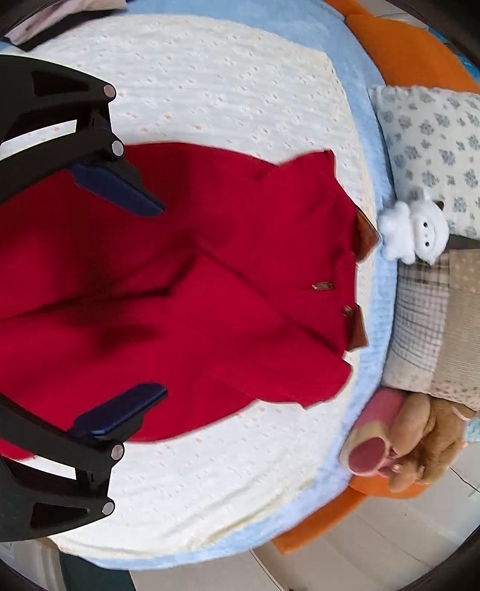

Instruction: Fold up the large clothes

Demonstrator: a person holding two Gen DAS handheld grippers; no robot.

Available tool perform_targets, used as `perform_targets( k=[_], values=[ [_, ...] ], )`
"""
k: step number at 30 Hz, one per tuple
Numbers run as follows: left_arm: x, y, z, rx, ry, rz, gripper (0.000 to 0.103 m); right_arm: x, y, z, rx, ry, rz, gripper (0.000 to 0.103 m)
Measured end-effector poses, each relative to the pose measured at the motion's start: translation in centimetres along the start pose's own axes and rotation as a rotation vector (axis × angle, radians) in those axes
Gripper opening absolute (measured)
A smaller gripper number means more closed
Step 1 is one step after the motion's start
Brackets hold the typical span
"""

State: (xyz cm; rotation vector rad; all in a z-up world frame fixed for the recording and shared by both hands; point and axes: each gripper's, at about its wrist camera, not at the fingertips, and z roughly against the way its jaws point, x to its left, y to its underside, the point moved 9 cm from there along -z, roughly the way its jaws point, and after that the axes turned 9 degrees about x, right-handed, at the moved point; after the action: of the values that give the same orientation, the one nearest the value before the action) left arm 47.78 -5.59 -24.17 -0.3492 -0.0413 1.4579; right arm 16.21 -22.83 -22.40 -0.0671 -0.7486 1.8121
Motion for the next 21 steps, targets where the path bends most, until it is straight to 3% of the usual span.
perform_targets(
  k=[1,3,6,10,15,18,21],
  values=[
    [-0.3,0.4,0.2,-0.017,-0.001,-0.015,0.092,-0.4,0.3,-0.8,0.026,0.003,-0.004,0.036],
    [-1.5,0.5,0.7,-0.067,-0.014,-0.06,0.09,-0.6,1.6,-3.1,0.087,-0.02,0.011,0.035],
    [-3.7,0.2,1.5,-0.147,0.03,-0.107,0.086,-0.9,2.4,-4.4,0.123,0.044,0.059,0.036],
    [-7.7,-2.5,2.1,-0.196,0.157,-0.142,0.086,-0.6,2.4,-4.9,0.117,0.091,0.104,0.038],
    [-11.1,-8.5,-3.5,-0.076,0.22,-0.15,0.081,-1.0,3.0,-4.3,0.092,0.032,0.063,0.039],
    [-12.2,-11.2,-7.4,0.029,0.335,-0.09,0.075,-0.6,2.9,-4.6,0.081,0.006,0.051,0.039],
    [-12.3,-14.5,-10.3,0.031,0.312,-0.053,0.075,-0.8,2.8,-4.5,0.079,-0.025,0.038,0.039]
  ],
)
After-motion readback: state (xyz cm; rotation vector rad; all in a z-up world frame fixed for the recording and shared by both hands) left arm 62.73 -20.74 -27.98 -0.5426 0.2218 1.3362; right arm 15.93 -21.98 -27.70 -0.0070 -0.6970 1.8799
